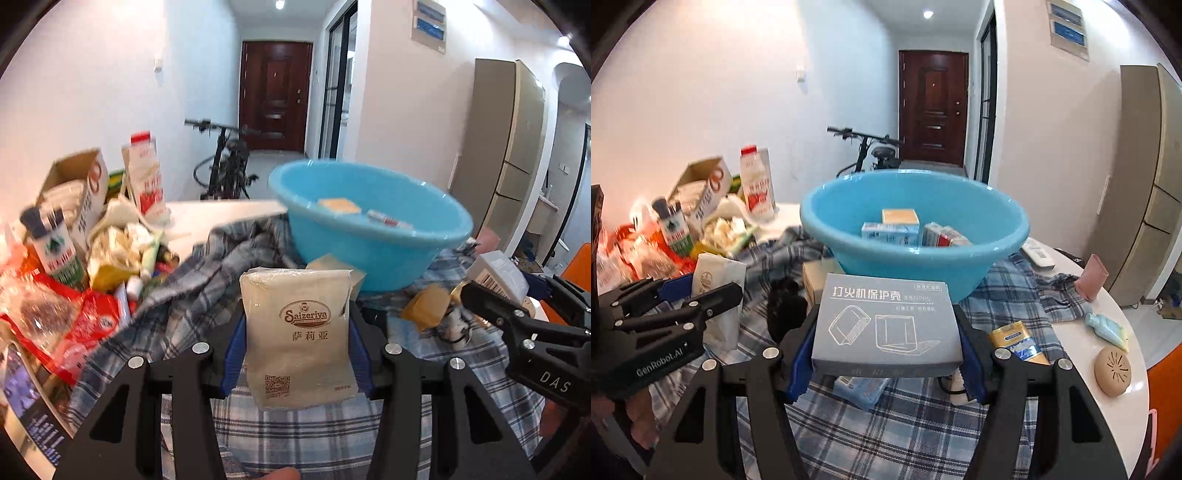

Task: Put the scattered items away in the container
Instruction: 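Lift the grey box with the right gripper while the left gripper holds the white pack, then carry the grey box over the blue basin while the left gripper brings the white pack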

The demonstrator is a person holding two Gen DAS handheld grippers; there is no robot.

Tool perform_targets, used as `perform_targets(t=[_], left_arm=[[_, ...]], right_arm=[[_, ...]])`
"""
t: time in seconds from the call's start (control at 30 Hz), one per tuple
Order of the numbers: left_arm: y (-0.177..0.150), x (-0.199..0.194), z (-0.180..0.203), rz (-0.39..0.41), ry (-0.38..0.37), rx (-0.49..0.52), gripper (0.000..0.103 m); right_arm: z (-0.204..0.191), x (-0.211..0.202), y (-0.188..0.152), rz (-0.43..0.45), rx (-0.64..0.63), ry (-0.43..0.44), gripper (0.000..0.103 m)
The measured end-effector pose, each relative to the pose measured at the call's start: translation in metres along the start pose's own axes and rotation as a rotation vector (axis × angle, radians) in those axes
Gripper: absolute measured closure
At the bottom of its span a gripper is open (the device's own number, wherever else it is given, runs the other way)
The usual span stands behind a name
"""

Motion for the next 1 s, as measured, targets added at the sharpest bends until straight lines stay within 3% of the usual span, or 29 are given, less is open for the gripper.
perform_targets(t=[0.5,1.0], left_arm=[[0.041,-0.011,0.044,0.039,-0.043,0.060,0.055],[0.095,-0.002,0.044,0.074,-0.025,0.085,0.055]], right_arm=[[0.020,-0.035,0.037,0.075,0.052,0.000,0.036],[0.027,-0.018,0.087,0.098,0.049,-0.009,0.036]])
Point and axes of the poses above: each gripper's, at about its wrist camera, not at the fingertips, and x roughly the way its jaws point, z to its right, y to its top, the point moved 10 cm from there along x, roughly the way its jaws point, and after that the axes turned 12 degrees about -y, right-handed, at the moved point
